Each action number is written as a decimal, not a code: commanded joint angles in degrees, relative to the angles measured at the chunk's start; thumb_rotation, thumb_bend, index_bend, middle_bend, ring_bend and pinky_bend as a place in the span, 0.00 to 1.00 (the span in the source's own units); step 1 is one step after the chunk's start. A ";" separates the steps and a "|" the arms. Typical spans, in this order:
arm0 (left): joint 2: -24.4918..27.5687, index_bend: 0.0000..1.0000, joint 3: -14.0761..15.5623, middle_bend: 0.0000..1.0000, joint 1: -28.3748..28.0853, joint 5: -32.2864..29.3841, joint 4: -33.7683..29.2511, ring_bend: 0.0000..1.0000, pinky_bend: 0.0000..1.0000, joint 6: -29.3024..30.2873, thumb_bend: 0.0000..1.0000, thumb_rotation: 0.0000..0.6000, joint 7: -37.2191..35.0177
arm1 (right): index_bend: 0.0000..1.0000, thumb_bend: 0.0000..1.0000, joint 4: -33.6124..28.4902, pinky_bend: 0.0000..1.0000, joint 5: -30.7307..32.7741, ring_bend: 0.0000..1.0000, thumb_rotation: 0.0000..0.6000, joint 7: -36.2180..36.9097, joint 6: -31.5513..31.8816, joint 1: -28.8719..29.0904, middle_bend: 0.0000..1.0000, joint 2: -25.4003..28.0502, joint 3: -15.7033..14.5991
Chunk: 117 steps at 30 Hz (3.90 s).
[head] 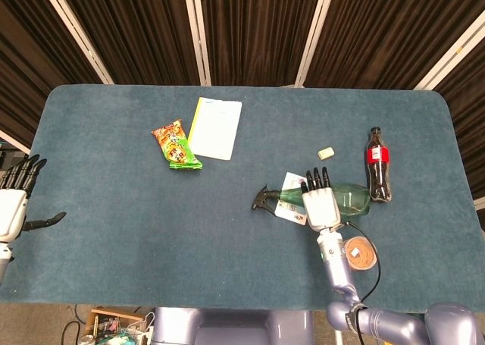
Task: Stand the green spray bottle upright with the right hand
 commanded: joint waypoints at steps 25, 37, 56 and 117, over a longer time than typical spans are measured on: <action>0.30 0.00 0.94 0.00 0.20 2.00 -0.78 0.00 0.09 1.00 0.07 1.00 -0.72 | 0.87 0.49 -33.43 0.00 -0.89 0.00 1.00 58.69 -4.48 -6.69 0.16 17.88 13.61; 0.02 0.00 1.00 0.00 -0.02 1.71 -1.10 0.00 0.09 0.41 0.07 1.00 0.49 | 0.88 0.49 -31.72 0.00 -6.80 0.00 1.00 100.65 -17.65 -12.13 0.16 25.19 16.77; -0.05 0.00 1.37 0.00 -0.26 1.91 -1.19 0.00 0.09 -0.18 0.07 1.00 1.16 | 0.88 0.49 0.41 0.00 -27.77 0.00 1.00 120.83 10.35 -14.60 0.16 2.43 9.01; 0.85 0.00 1.92 0.00 0.05 3.08 -1.07 0.00 0.09 0.91 0.09 1.00 -1.22 | 0.00 0.31 36.86 0.00 -26.99 0.00 1.00 125.98 16.49 -10.62 0.00 -16.65 -0.36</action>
